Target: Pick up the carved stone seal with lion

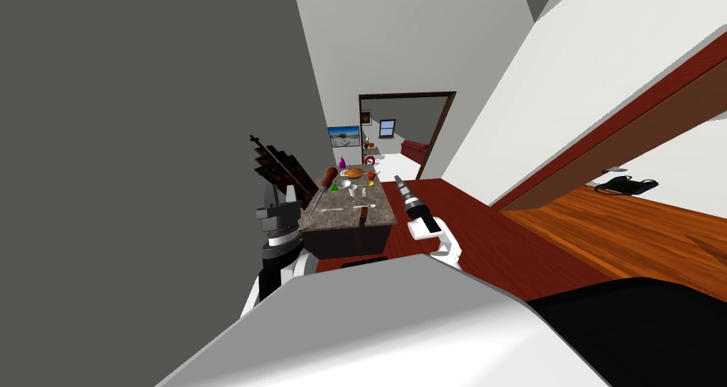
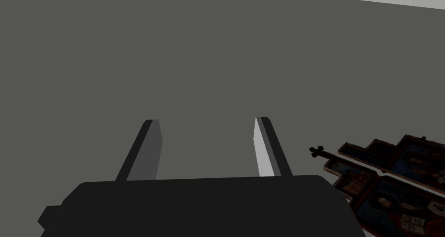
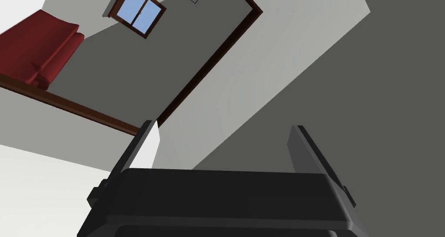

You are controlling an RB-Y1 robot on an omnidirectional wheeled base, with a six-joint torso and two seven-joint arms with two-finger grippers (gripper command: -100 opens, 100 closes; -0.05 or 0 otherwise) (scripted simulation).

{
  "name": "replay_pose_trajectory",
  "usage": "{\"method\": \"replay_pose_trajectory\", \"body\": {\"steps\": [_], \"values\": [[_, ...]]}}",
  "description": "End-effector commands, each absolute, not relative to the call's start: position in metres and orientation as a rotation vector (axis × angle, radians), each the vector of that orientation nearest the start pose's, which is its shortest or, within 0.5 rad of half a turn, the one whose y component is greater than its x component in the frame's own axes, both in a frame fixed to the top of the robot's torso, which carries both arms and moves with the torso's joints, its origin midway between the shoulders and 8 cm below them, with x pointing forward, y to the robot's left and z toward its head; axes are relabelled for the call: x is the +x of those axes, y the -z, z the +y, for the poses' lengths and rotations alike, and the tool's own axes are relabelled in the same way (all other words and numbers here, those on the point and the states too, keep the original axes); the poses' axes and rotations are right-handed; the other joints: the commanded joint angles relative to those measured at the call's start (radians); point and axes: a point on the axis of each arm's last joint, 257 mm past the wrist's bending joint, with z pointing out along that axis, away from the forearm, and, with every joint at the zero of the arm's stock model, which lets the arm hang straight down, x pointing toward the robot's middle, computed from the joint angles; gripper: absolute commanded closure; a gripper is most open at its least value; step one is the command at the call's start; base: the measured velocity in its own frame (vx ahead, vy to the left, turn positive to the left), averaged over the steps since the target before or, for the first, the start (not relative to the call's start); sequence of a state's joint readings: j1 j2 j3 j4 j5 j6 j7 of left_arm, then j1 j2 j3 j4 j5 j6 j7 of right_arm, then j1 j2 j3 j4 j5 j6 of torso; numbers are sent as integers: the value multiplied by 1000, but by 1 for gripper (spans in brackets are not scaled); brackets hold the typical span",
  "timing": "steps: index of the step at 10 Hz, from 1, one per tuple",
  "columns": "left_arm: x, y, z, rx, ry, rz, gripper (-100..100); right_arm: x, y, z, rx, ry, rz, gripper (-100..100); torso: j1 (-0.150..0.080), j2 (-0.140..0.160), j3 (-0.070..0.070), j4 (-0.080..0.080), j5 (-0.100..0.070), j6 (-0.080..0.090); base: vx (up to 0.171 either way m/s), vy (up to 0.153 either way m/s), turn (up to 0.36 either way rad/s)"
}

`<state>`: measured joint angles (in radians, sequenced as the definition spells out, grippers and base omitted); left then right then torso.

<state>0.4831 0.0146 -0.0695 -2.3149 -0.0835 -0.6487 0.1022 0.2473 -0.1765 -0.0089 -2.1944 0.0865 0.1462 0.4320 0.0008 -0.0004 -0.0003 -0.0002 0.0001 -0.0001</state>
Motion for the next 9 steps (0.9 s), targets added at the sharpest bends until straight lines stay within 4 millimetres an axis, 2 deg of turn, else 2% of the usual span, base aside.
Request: {"method": "replay_pose_trajectory", "body": {"steps": [1,3,4,6,7,9], "values": [[313,-69,236,-475,1469,517,0,465,69,-276,598,-701,1255,-100,0,0,0,0,0,0,2,9,3],[313,-69,236,-475,1469,517,0,475,74,-279,596,-650,1299,-100,0,0,0,0,0,0,2,12,-57],[313,-69,236,-475,1469,517,0,483,71,-279,571,-615,1313,-100,0,0,0,0,0,0,2,21,-60],[313,-69,236,-475,1469,517,0,484,84,-283,602,-595,1354,-100,0,0,0,0,0,0,3,13,-19],[313,-69,236,-475,1469,517,0,493,81,-282,580,-562,1370,-100,0,0,0,0,0,0,3,10,-59],[313,-69,236,-475,1469,517,0,494,91,-285,606,-545,1405,-100,0,0,0,0,0,0,1,11,-17]]}}
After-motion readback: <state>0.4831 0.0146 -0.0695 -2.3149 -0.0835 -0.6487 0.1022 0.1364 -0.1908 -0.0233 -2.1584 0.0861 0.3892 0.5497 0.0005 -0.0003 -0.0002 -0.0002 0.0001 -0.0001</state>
